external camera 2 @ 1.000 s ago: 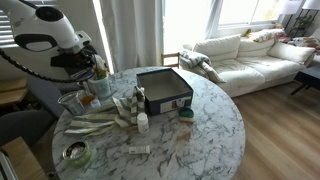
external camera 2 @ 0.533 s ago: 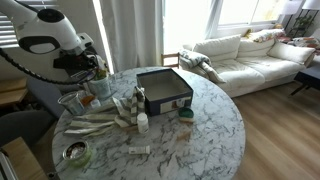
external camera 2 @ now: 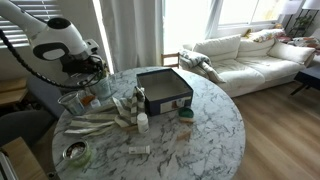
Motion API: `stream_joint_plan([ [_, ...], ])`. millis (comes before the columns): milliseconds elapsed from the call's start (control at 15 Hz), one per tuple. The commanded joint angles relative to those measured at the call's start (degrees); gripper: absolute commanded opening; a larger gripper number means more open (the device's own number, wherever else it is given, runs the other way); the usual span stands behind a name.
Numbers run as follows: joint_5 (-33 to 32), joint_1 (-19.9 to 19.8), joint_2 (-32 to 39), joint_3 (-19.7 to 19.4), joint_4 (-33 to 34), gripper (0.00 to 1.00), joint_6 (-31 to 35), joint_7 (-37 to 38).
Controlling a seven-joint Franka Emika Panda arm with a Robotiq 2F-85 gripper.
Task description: Remove the sauce bottle from the cup, put the silver cup inside then move it the right
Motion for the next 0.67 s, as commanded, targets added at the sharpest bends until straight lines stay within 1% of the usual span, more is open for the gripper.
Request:
stream_joint_plan([
  [0, 1.1, 0.5, 3.1, 0.4, 2.8, 1.0, 4.7, 1.7],
  [200, 2.4, 0.5, 4.7, 1.1, 4.6, 1.0, 6.0, 2.0],
  [467, 3.2, 0.4, 6.2, 1.8, 5.7, 1.0, 5.8, 1.8],
  [600, 2.5, 0.6, 6.8, 1.5, 5.8, 0.84, 5.8, 2.5],
])
